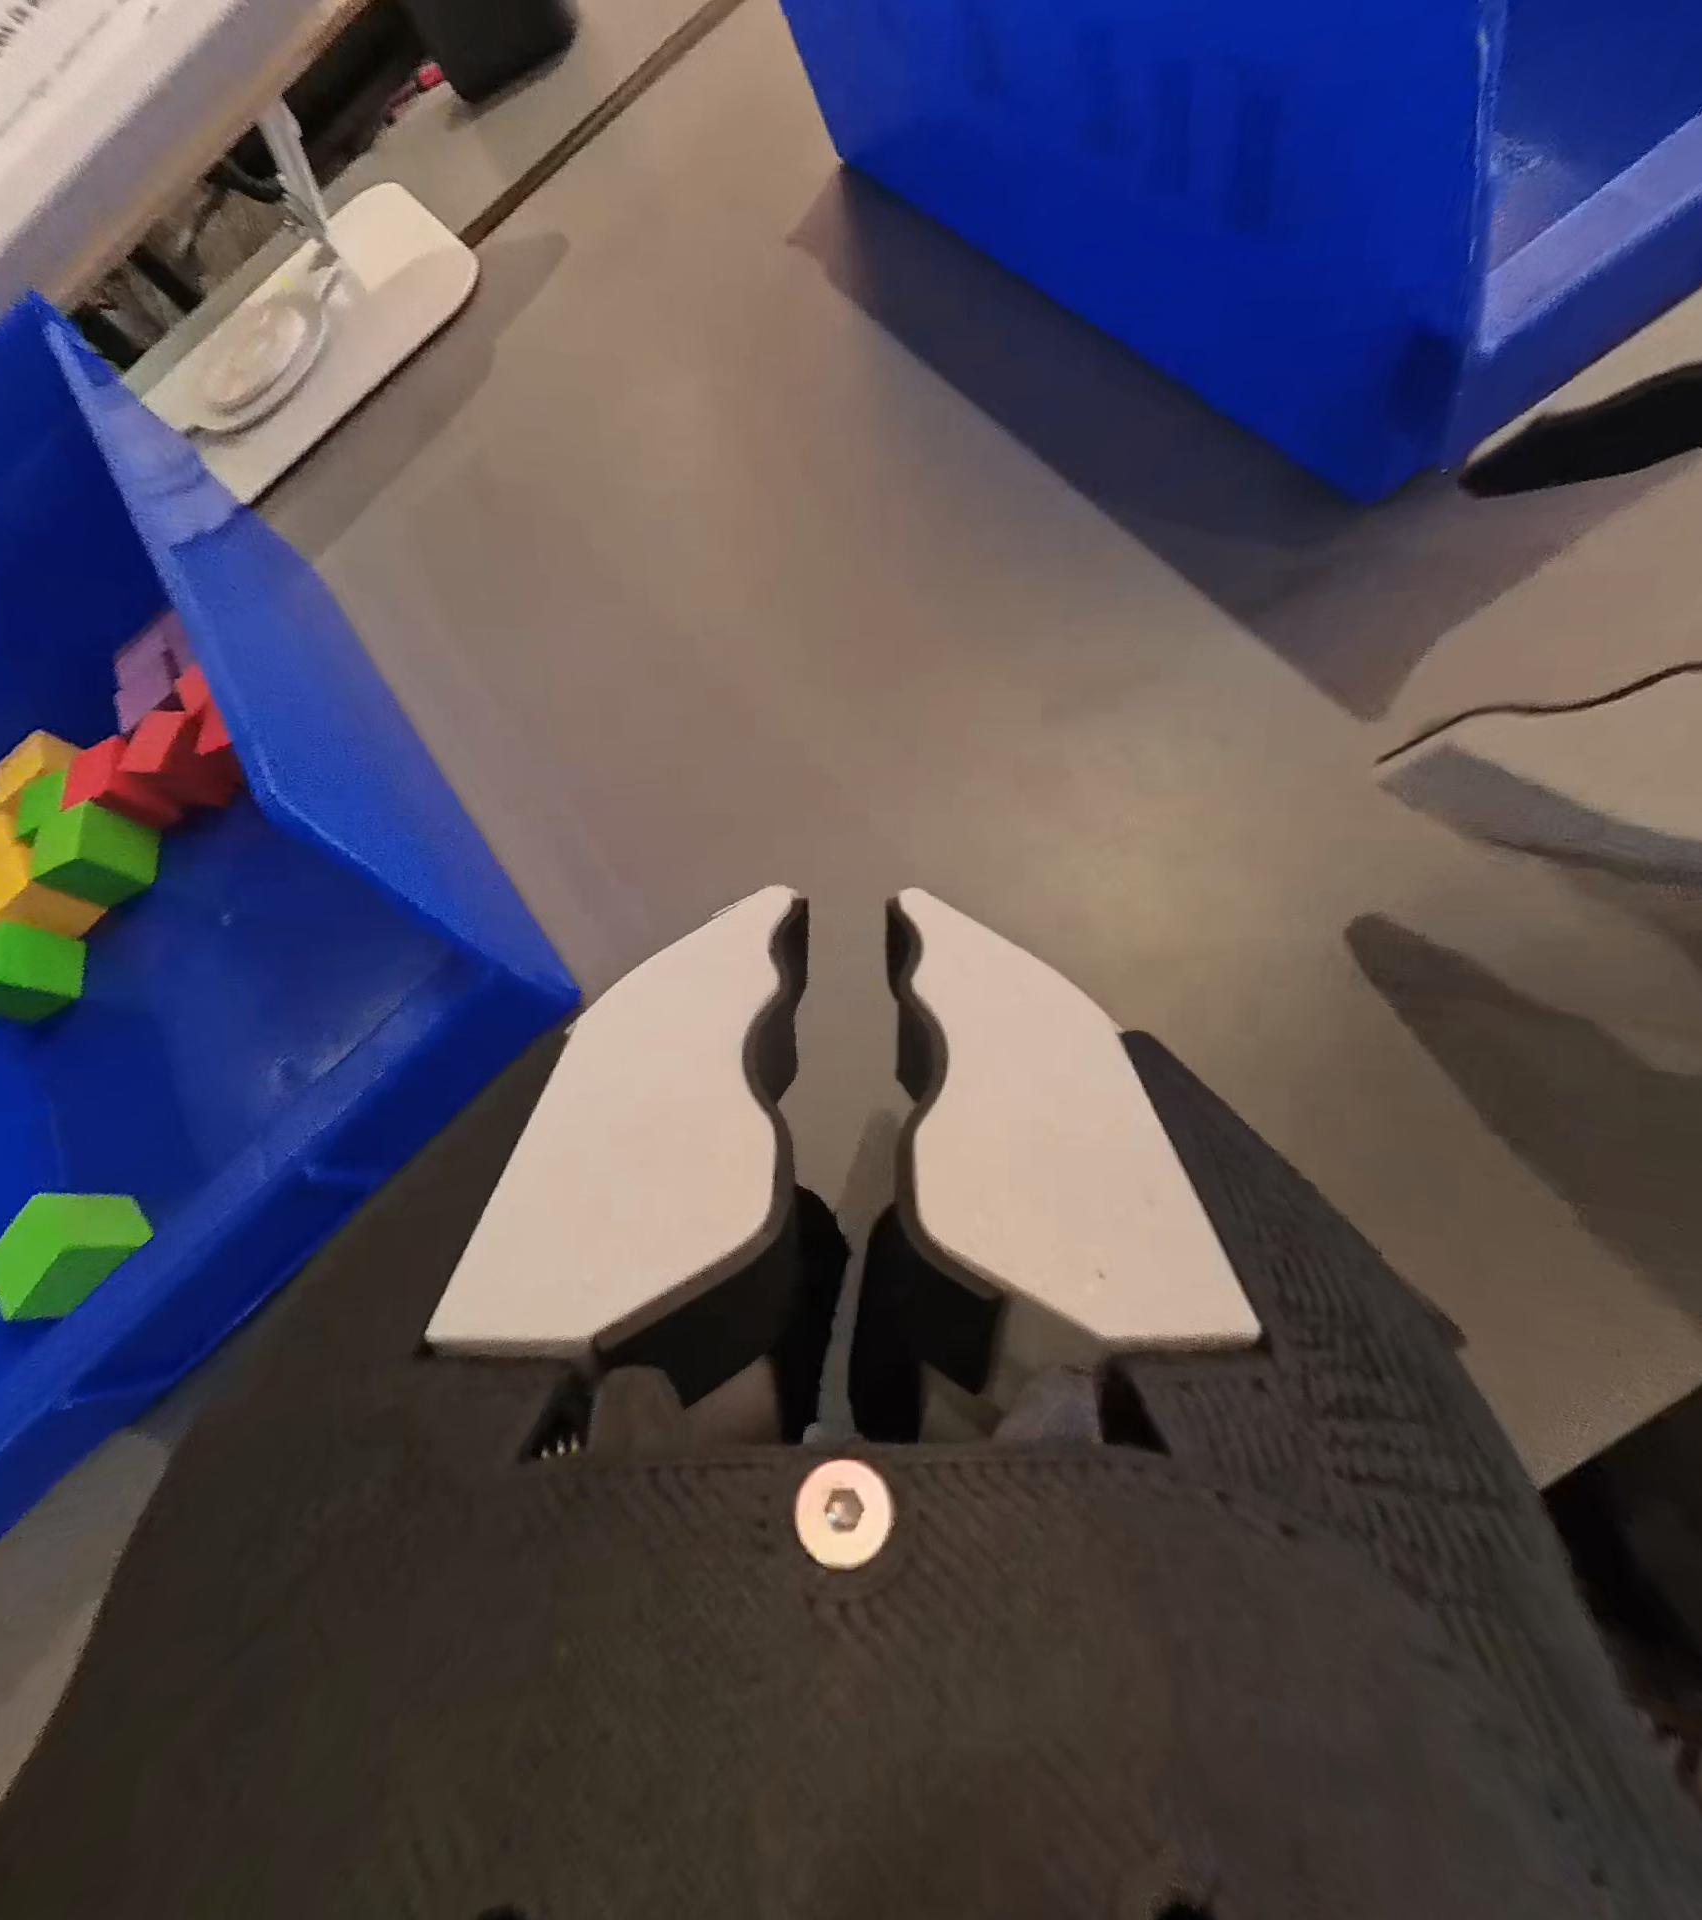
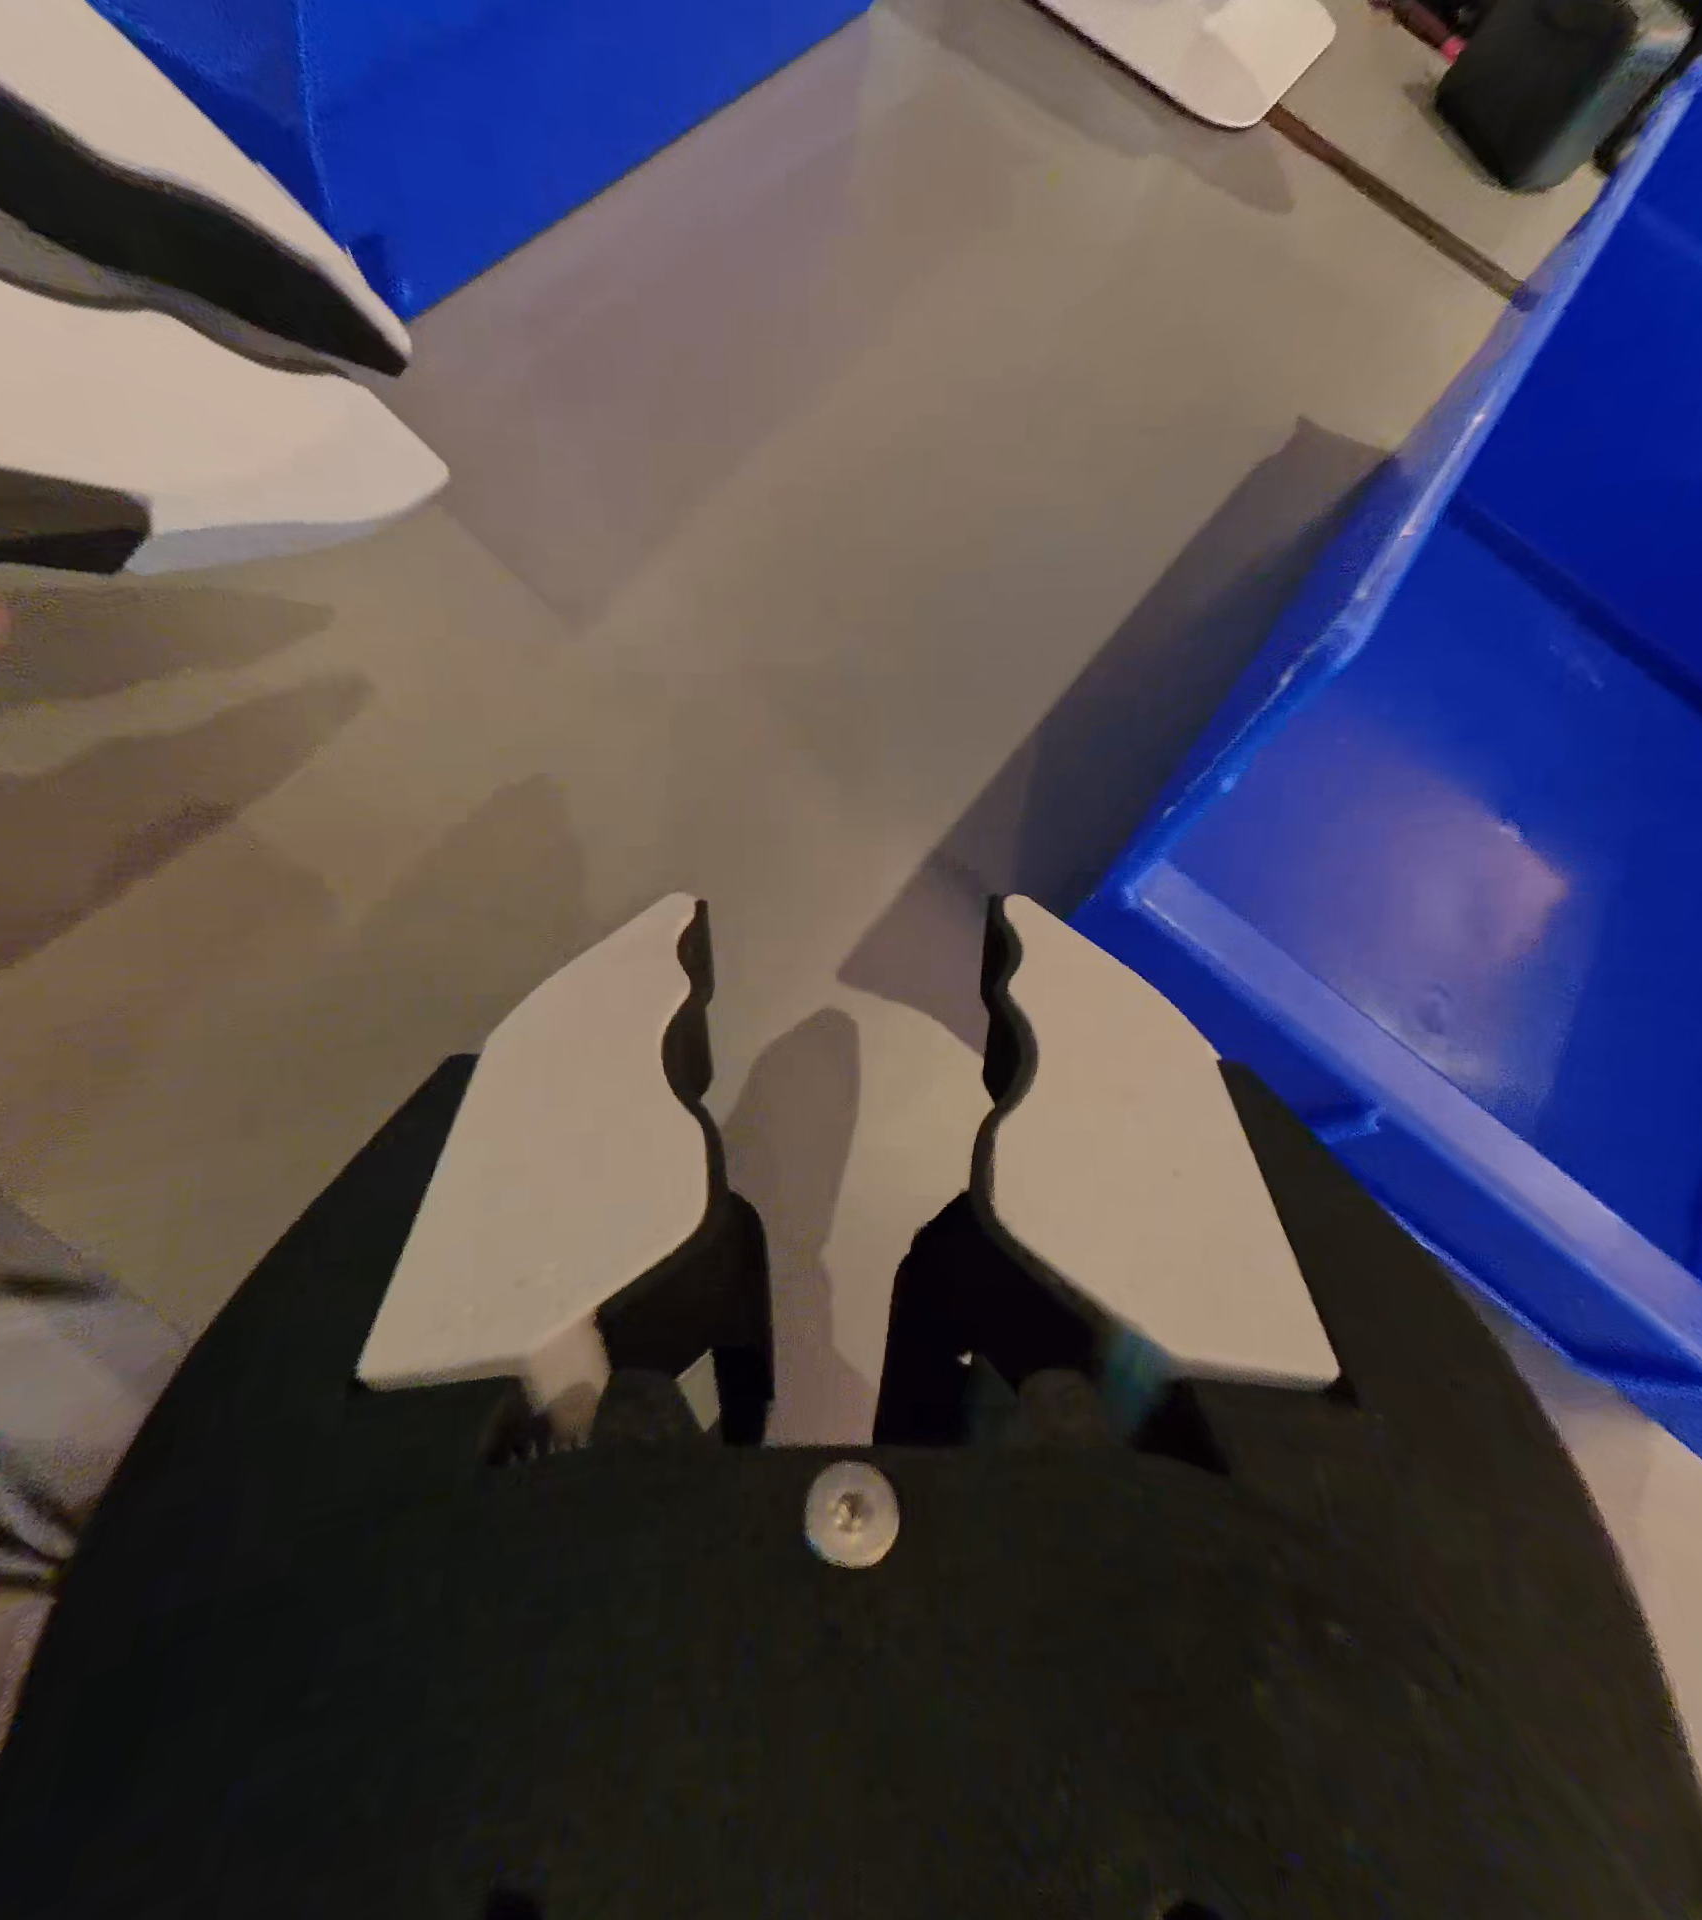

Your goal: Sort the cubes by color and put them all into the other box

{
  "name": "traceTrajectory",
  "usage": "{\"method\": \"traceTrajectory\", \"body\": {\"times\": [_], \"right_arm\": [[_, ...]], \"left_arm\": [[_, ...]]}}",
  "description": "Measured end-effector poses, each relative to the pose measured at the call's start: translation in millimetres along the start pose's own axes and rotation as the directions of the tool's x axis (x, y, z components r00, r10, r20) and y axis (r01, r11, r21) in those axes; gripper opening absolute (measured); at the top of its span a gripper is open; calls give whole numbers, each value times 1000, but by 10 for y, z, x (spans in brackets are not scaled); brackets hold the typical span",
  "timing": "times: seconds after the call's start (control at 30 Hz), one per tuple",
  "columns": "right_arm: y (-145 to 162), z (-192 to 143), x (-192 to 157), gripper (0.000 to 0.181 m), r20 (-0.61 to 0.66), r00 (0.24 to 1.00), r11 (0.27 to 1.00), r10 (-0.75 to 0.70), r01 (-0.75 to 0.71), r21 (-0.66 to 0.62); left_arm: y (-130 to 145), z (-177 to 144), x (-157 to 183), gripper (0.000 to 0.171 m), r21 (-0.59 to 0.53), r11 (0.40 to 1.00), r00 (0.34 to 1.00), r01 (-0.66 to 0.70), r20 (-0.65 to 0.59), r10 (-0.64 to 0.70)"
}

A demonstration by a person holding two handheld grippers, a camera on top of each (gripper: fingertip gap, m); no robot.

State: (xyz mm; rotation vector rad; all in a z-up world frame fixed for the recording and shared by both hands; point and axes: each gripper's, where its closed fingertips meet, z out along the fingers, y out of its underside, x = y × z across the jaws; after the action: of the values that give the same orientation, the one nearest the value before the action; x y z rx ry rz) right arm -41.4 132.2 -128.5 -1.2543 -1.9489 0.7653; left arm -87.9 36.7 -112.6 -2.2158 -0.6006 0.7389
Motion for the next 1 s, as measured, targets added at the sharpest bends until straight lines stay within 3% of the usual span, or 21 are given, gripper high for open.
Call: {"method": "traceTrajectory", "body": {"times": [0.2,0.3,0.43,0.53,0.6,0.77,0.83,1.0], "right_arm": [[91,246,-34,68,64,996,996,62,-58,-64],[83,281,-154,67,108,992,995,68,-59,-81],[50,137,-456,43,225,972,998,60,-53,-37],[-11,-49,-683,24,344,936,995,73,-90,35],[-56,-167,-774,23,404,910,990,88,-126,69],[-35,-279,-879,48,409,909,985,83,-136,103],[-75,-329,-985,51,430,899,982,76,-143,124],[-217,-347,-1201,54,470,881,971,43,-147,187]], "left_arm": [[90,100,6,33,-29,997,992,66,-107,-69],[185,89,-21,37,-53,996,987,72,-143,-79],[382,-147,-59,34,-56,993,975,108,-188,-117],[600,-431,-163,14,-26,991,979,129,-157,-131],[727,-609,-269,9,4,986,979,167,-120,-166],[1013,-856,-428,23,20,973,972,231,-57,-230],[1071,-895,-479,34,16,973,972,232,-37,-231],[1084,-1095,-782,39,49,962,962,269,24,-270]]}}
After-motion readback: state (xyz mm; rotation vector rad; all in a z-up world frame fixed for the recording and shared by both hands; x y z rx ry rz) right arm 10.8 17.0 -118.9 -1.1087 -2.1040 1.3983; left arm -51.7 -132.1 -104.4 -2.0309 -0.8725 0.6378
